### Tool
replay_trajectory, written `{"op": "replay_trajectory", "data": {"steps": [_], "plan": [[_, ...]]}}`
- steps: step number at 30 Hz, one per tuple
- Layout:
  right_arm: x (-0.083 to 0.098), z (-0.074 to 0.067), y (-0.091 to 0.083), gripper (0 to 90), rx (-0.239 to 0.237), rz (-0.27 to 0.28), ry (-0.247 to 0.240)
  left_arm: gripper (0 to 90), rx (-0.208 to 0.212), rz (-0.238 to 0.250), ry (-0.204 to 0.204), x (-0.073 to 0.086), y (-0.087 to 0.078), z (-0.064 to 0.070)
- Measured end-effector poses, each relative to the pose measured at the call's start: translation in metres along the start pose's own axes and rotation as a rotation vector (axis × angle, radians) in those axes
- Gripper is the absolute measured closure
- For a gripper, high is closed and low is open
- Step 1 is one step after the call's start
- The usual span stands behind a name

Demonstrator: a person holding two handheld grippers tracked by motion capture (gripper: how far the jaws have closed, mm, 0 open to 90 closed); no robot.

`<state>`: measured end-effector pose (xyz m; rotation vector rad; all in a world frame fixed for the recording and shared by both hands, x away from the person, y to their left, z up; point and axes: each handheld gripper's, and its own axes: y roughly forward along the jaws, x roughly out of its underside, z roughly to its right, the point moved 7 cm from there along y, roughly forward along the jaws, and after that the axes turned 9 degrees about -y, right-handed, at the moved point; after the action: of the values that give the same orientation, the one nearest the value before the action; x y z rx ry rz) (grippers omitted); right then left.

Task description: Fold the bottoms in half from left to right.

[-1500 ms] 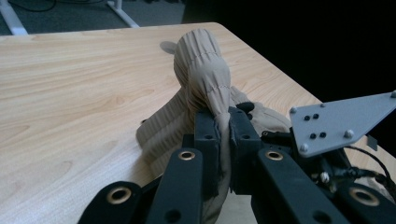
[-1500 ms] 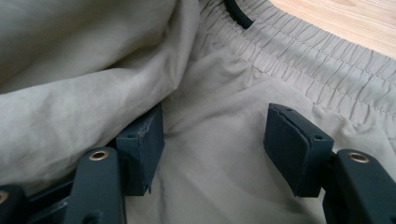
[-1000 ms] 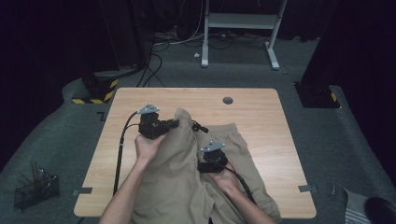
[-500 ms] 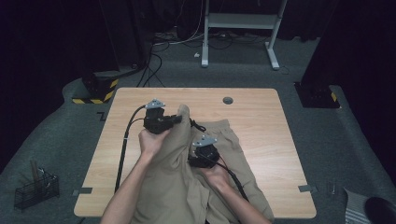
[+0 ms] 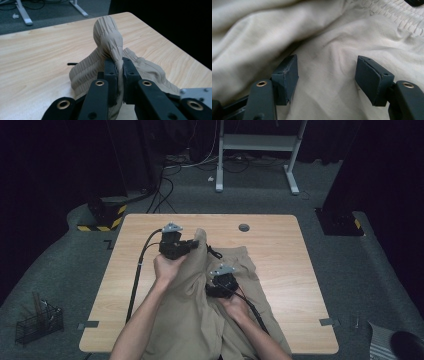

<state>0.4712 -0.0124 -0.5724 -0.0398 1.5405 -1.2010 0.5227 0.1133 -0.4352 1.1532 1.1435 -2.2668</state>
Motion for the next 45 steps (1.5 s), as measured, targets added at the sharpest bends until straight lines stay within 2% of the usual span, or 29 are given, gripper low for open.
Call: {"op": "replay_trajectory", "data": {"steps": [4, 5, 7, 9, 12, 14, 16, 19, 24, 26, 27, 28, 30, 33, 35, 36, 38, 42, 45], "plan": [[-0.008, 0.000, 0.007, 35.4, -0.001, -0.006, -0.002, 84.1, -0.010, -0.020, 0.017, -0.003, 0.012, 0.006], [-0.007, 0.000, 0.004, 35.1, -0.011, -0.009, 0.013, 84.1, -0.011, -0.023, 0.019, -0.002, 0.015, 0.007], [-0.005, 0.001, -0.011, 35.9, -0.016, 0.027, 0.031, 84.1, -0.011, -0.031, 0.019, 0.000, 0.019, 0.006], [0.000, 0.002, -0.027, 37.2, -0.006, 0.035, 0.004, 84.1, -0.005, -0.032, 0.008, 0.001, 0.022, 0.006], [0.019, 0.007, -0.040, 37.6, 0.012, -0.017, -0.042, 84.1, 0.015, -0.024, -0.005, 0.002, 0.025, 0.007], [0.031, 0.012, -0.040, 38.0, -0.002, -0.044, -0.026, 84.0, 0.030, -0.027, -0.012, 0.001, 0.029, 0.010], [0.036, 0.013, -0.038, 38.3, -0.017, -0.027, -0.009, 84.0, 0.045, -0.029, -0.014, 0.001, 0.032, 0.014], [0.032, 0.011, -0.033, 39.3, -0.021, -0.001, -0.021, 84.0, 0.061, -0.033, -0.022, -0.001, 0.037, 0.020], [0.024, 0.009, -0.024, 39.6, -0.022, 0.013, -0.020, 83.8, 0.053, -0.056, -0.001, -0.006, 0.049, 0.029], [0.024, 0.009, -0.025, 39.3, -0.027, 0.000, -0.016, 83.8, 0.049, -0.068, -0.001, -0.005, 0.055, 0.031], [0.025, 0.009, -0.029, 37.2, -0.029, -0.017, -0.006, 83.8, 0.048, -0.075, 0.003, -0.004, 0.057, 0.031], [0.025, 0.009, -0.035, 36.9, -0.027, -0.010, -0.005, 83.8, 0.043, -0.079, 0.005, -0.003, 0.058, 0.030], [0.029, 0.013, -0.053, 38.3, 0.032, 0.016, -0.036, 83.7, 0.041, -0.081, 0.000, -0.002, 0.060, 0.030], [0.039, 0.025, -0.066, 38.6, 0.059, 0.008, -0.016, 83.7, 0.042, -0.076, -0.004, -0.003, 0.062, 0.030], [0.051, 0.034, -0.063, 38.6, 0.046, -0.026, 0.013, 83.7, 0.049, -0.072, -0.011, -0.003, 0.063, 0.032], [0.054, 0.035, -0.060, 38.4, 0.043, -0.039, 0.013, 83.7, 0.053, -0.072, -0.012, -0.003, 0.064, 0.033], [0.059, 0.035, -0.057, 38.8, 0.032, -0.015, 0.040, 83.6, 0.059, -0.073, -0.011, -0.002, 0.067, 0.036], [0.057, 0.035, -0.053, 39.4, 0.034, 0.001, 0.030, 83.1, 0.080, -0.076, -0.028, -0.001, 0.078, 0.044], [0.056, 0.035, -0.052, 39.4, 0.033, 0.000, 0.034, 82.2, 0.088, -0.096, -0.030, 0.006, 0.092, 0.049]]}}
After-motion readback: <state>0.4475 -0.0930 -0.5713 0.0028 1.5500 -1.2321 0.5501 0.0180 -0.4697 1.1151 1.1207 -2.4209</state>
